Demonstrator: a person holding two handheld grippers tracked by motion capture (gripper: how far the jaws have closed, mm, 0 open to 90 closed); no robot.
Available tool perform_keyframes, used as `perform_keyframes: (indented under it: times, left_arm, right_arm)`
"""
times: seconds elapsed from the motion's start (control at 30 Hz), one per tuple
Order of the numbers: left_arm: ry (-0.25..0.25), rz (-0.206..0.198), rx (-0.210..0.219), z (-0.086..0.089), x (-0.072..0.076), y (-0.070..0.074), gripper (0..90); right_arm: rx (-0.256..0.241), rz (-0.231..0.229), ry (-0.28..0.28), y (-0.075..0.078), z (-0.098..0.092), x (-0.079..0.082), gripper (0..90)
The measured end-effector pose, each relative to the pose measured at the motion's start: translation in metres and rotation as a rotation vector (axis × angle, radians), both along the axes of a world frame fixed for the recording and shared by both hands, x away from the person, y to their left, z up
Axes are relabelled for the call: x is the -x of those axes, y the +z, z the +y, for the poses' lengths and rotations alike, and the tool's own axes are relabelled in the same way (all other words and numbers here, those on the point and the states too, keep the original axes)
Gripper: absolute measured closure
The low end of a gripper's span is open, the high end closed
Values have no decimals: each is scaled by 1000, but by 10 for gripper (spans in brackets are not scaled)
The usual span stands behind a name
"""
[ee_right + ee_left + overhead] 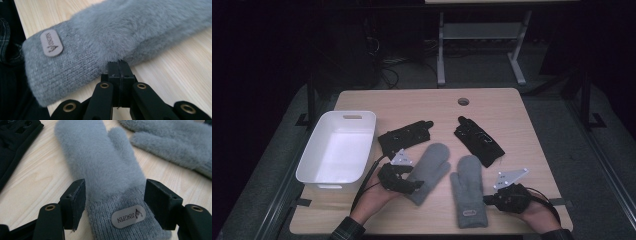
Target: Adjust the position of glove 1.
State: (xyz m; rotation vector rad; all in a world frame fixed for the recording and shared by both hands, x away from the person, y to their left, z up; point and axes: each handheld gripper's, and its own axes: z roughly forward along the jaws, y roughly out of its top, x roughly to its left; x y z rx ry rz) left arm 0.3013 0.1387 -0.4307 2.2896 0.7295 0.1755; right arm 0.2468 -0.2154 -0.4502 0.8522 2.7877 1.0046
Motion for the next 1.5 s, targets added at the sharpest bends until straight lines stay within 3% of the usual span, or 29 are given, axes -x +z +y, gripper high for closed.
perform_keyframes:
  times: [0.33,0.87,1.03,1.17,1.23,1.27,1.3,1.37,1.5]
  left_arm:
    - [-4,-6,-3,-4,0,0,328]
    - [27,-17,-15,-7,-8,-3,249]
    - [52,-18,-27,-12,-14,-5,242]
    - [92,-9,-18,-14,-24,-5,244]
    - [112,-4,-5,-15,-28,-6,251]
    - [116,-1,-10,-15,-31,-7,260]
    - [124,0,-17,-15,-33,-8,260]
    - [133,14,-23,-14,-38,-10,272]
    - [158,32,1,-10,-41,-11,313]
  right_arm:
    - [-7,-16,70,1,34,-4,900]
    - [10,-42,158,-1,70,-12,900]
    - [9,-56,157,1,66,-12,900]
    - [-33,-58,71,7,46,-12,789]
    - [-35,-77,28,8,33,-13,688]
    - [-30,-89,-19,7,20,-15,596]
    - [-30,-89,-19,7,20,-15,596]
    - [-23,-98,-70,6,7,-17,519]
    - [-23,-105,-147,2,-12,-23,435]
